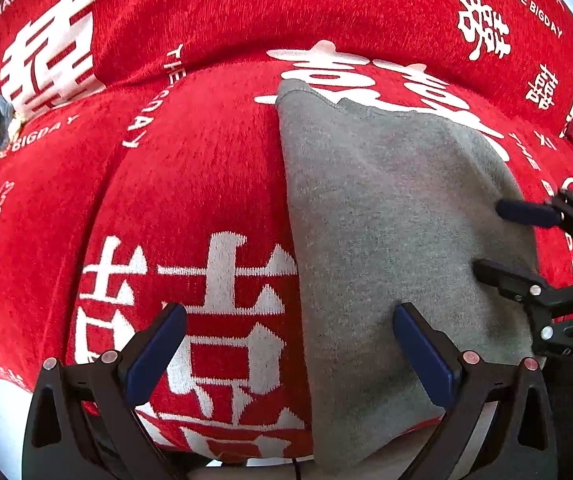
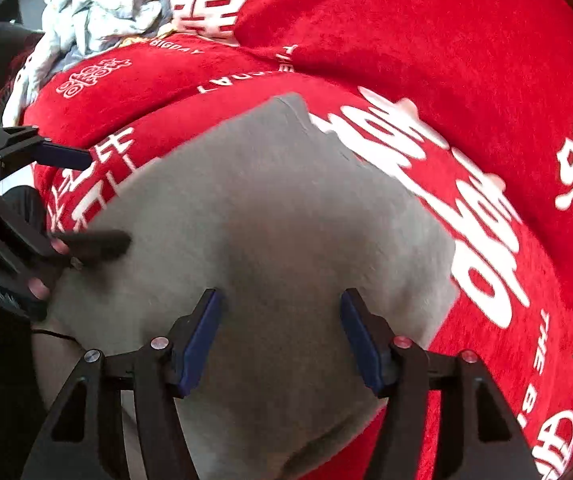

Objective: Fold small clothes
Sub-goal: 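Smooth the folded sweater flat with both open tools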

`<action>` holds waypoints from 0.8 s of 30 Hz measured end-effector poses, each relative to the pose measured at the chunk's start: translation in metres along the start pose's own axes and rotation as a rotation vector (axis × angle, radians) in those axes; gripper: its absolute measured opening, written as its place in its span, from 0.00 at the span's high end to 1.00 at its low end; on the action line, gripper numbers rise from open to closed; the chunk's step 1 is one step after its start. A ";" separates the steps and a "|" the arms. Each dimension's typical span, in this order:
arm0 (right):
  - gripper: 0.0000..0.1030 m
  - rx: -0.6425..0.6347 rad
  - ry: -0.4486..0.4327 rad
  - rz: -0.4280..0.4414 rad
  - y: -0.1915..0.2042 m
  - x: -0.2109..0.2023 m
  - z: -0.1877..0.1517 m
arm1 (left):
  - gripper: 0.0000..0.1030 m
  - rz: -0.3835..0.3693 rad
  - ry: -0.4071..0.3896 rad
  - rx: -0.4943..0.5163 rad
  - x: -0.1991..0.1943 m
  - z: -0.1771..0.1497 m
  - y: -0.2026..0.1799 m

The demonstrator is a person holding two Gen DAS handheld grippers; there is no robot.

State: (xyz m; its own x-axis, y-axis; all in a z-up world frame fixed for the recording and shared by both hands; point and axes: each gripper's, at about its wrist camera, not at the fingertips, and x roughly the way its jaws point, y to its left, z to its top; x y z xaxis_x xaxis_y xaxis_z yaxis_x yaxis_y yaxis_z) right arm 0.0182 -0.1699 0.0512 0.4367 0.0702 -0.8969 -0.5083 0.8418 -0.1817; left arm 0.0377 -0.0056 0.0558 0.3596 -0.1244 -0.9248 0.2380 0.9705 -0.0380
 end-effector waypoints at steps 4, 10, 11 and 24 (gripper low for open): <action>0.37 0.020 0.002 -0.020 -0.008 -0.007 -0.014 | 0.00 -0.019 -0.019 -0.029 -0.009 0.012 0.005; 0.36 0.042 -0.044 -0.009 -0.018 -0.020 0.017 | 0.00 0.072 -0.056 -0.005 -0.002 0.063 0.003; 0.36 0.044 -0.048 -0.015 -0.020 -0.018 0.024 | 0.00 0.105 -0.041 0.009 0.006 0.070 0.001; 0.33 0.238 0.038 0.014 -0.066 0.032 0.036 | 0.00 0.181 0.030 0.058 0.051 0.089 -0.014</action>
State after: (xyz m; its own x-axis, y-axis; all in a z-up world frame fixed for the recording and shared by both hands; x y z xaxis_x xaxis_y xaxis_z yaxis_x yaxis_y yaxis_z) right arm 0.0923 -0.2035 0.0490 0.4001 0.0665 -0.9141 -0.3231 0.9436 -0.0728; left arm 0.1336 -0.0442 0.0426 0.3747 0.0585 -0.9253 0.2238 0.9628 0.1515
